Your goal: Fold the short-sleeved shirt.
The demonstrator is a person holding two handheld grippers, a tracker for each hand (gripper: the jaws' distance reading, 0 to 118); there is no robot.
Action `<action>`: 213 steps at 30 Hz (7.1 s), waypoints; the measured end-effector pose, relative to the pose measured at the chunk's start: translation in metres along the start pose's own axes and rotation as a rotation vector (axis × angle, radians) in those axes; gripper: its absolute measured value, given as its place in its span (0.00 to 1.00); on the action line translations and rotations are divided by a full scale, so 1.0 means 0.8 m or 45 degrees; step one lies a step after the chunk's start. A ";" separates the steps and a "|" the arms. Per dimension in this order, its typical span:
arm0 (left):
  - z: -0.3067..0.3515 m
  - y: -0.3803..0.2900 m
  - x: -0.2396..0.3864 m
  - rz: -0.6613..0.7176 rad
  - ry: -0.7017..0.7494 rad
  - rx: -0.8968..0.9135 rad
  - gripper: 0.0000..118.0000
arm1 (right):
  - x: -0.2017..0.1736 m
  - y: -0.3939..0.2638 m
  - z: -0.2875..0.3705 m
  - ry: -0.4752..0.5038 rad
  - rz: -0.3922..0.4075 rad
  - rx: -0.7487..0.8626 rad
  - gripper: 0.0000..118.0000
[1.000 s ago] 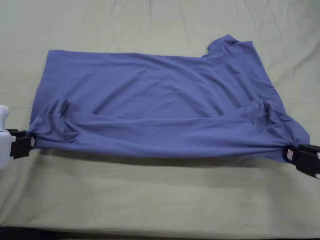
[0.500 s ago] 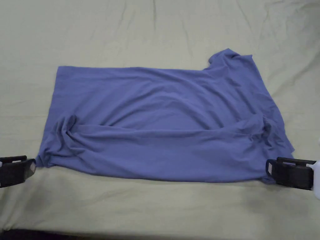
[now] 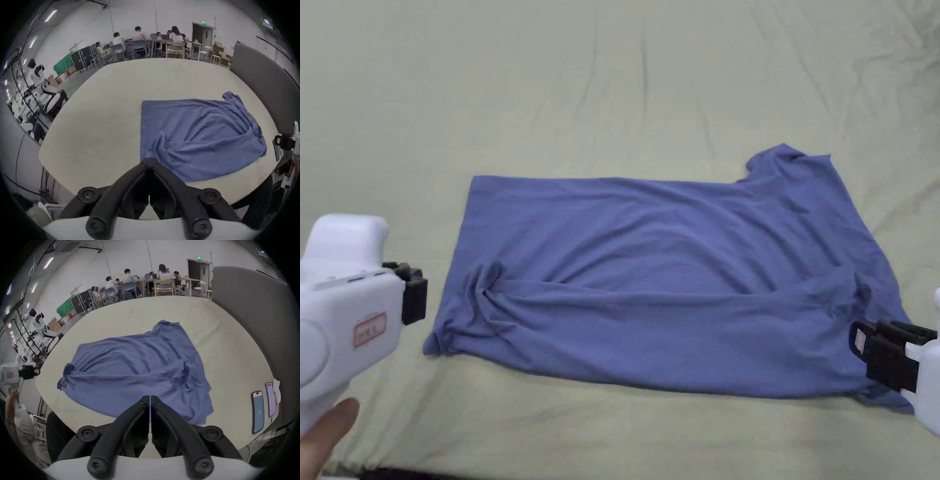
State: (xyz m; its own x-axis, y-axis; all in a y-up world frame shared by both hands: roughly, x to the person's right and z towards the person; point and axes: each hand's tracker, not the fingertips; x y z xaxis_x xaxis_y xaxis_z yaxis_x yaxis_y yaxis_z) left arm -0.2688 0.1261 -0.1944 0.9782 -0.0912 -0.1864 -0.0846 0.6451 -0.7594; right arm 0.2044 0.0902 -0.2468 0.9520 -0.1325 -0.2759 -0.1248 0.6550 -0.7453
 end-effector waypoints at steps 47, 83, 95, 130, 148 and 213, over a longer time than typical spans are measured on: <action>-0.250 0.208 0.009 -0.190 -0.113 -0.064 0.02 | 0.183 0.263 -0.367 -0.278 -0.303 -0.474 1.00; -0.151 -0.046 -0.017 -0.218 -0.071 -0.406 0.02 | 0.138 -0.017 -0.068 -0.097 -0.192 -0.360 0.02; -0.116 -0.041 -0.043 -0.048 -0.032 -0.294 0.56 | 0.113 -0.013 -0.056 -0.187 -0.161 -0.318 0.84; -0.228 -0.123 -0.191 0.889 -1.026 -0.387 0.82 | -0.072 0.017 -0.048 0.095 -0.003 -0.140 0.02; -0.161 -0.096 -0.227 0.964 -0.900 -0.114 0.04 | -0.040 0.017 -0.064 0.133 -0.059 -0.134 0.02; -0.097 0.016 -0.021 0.402 -1.289 -0.181 0.89 | 0.029 0.008 0.012 0.092 -0.105 -0.078 0.02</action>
State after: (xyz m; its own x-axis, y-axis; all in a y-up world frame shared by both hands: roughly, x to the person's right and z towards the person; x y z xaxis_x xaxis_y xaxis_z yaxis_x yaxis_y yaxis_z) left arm -0.3007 0.0770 -0.2489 0.6048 0.7787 0.1668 -0.3192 0.4289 -0.8451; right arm 0.2286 0.0986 -0.2524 0.9375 -0.2388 -0.2531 -0.0654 0.5934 -0.8022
